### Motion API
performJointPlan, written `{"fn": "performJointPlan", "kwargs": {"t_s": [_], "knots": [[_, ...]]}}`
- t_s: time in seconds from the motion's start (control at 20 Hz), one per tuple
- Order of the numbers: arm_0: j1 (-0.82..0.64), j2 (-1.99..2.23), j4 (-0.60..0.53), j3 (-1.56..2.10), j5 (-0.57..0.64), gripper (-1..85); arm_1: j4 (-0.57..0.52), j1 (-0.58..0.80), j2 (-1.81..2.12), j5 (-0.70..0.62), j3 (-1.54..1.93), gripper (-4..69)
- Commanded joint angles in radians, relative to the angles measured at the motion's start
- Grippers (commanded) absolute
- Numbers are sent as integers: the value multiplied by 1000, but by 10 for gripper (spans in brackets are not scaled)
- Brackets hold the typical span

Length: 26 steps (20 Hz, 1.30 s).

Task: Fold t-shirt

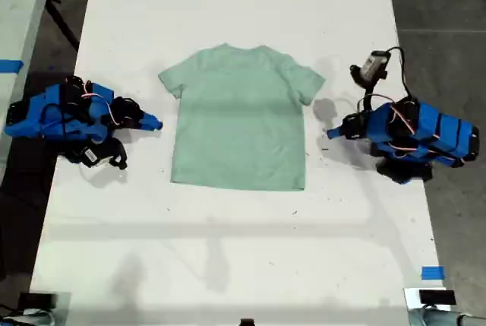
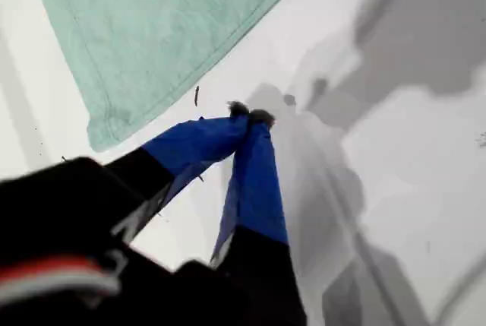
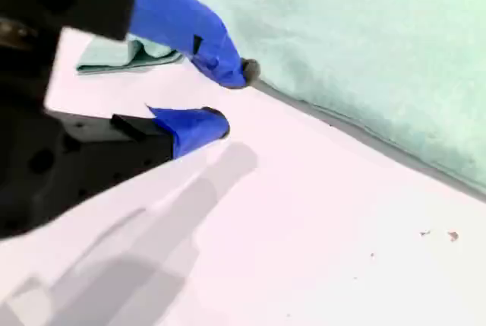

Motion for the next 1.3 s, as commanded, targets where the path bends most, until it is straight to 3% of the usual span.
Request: {"fn": "performJointPlan", "kwargs": {"t_s": [0.0, 0.3, 0.45, 0.55, 0.65, 0.7, 0.75, 0.85, 0.9, 1.0, 1.05, 1.25], "knots": [[189, 3, -6, -6, 41, 146, -54, -60, -5, 179, 9, 15], [167, 3, -11, -9, 67, 127, -67, -107, -2, 143, -2, 15], [173, 3, -5, -8, 67, 125, 18, -127, -2, 382, -32, 18], [158, 3, -6, -8, 67, 125, 26, -140, -2, 439, -41, 19], [112, 3, -35, -9, 23, 123, -11, -166, -2, 756, -11, 21], [83, 3, -40, -11, -3, 53, -11, -163, -2, 904, -17, 27], [91, 3, -64, -15, -18, 0, -17, -156, -2, 968, -35, 33], [164, 3, -66, -44, -373, 0, -38, -161, 0, 1135, -57, -3], [212, 3, -67, -46, -474, 2, -43, -190, 0, 1175, -78, 22], [305, 5, -40, -66, -480, 53, -75, -135, 0, 1039, -112, -13], [273, 5, -64, -63, -442, 0, -94, -127, 0, 962, -144, -12], [206, -2, -54, -127, -426, 0, -147, -104, -5, 879, -235, -11]]}}
